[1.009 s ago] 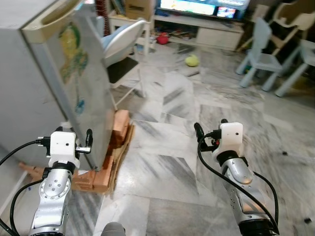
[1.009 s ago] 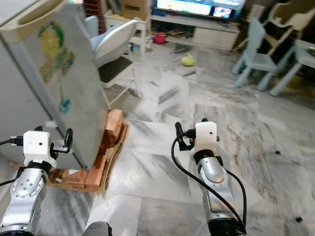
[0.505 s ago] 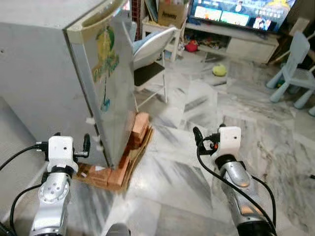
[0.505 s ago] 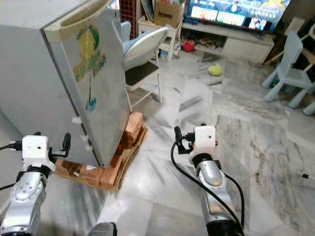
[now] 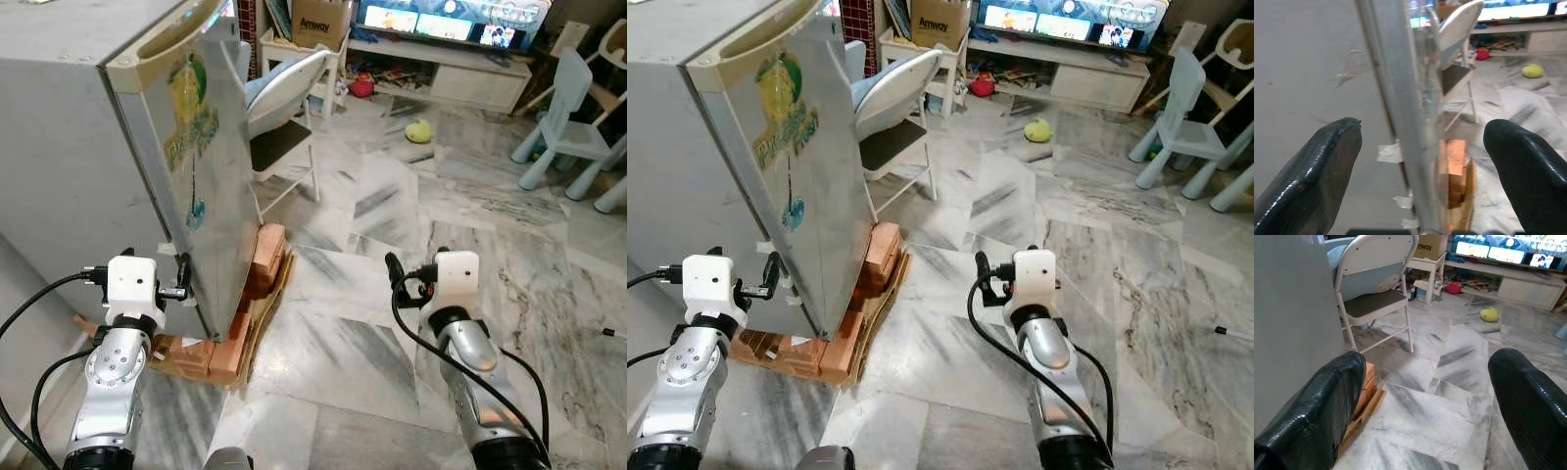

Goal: Restocking fridge

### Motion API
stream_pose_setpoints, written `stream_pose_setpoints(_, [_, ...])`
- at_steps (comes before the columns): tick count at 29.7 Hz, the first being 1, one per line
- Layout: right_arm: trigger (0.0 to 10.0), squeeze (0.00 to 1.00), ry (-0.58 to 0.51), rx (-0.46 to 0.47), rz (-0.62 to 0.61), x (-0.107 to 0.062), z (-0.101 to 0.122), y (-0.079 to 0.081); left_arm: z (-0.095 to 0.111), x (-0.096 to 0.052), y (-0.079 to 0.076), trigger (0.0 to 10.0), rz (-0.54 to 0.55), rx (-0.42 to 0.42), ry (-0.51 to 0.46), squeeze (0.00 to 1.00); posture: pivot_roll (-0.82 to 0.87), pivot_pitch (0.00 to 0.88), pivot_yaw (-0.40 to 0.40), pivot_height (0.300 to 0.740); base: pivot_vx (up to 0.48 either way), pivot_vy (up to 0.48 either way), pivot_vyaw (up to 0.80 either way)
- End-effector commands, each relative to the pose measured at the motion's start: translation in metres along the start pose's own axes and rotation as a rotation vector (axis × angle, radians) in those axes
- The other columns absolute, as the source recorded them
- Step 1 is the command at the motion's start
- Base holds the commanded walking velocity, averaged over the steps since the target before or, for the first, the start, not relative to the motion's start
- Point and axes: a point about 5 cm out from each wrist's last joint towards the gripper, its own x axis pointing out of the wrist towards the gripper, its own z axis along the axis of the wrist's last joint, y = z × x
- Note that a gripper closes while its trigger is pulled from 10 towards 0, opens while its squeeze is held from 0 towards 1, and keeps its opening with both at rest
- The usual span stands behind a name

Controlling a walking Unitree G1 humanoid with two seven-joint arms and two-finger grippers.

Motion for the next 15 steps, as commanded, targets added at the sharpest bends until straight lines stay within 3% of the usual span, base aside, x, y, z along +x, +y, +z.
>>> stream_pose_setpoints(1, [10.0, 0.0, -0.024, 0.016, 0.006, -0.0002, 0.0067, -0.001, -0.0007, -0.0009, -0.0044, 10.0, -0.027, -0.004, -0.002, 0.0, 0.05, 0.014, -0.076, 0.74, 0.319, 0.0, 0.0])
stream_pose_setpoints(7, [10.0, 0.0, -0.021, 0.004, 0.02, -0.0019, 0.0054, 0.0016, -0.001, -0.0006, -0.0077, 10.0, -0.041, -0.019, 0.0, 0.0, 0.05, 0.015, -0.081, 0.74, 0.317, 0.0, 0.0])
stream_pose_setpoints(15, [10.0, 0.0, -0.006, 0.005, 0.039, -0.0015, 0.0024, 0.0034, -0.0041, -0.0025, -0.0077, 10.0, -0.042, -0.025, 0.011, 0.0, 0.06, 0.013, -0.089, 0.74, 0.318, 0.346, 0.0])
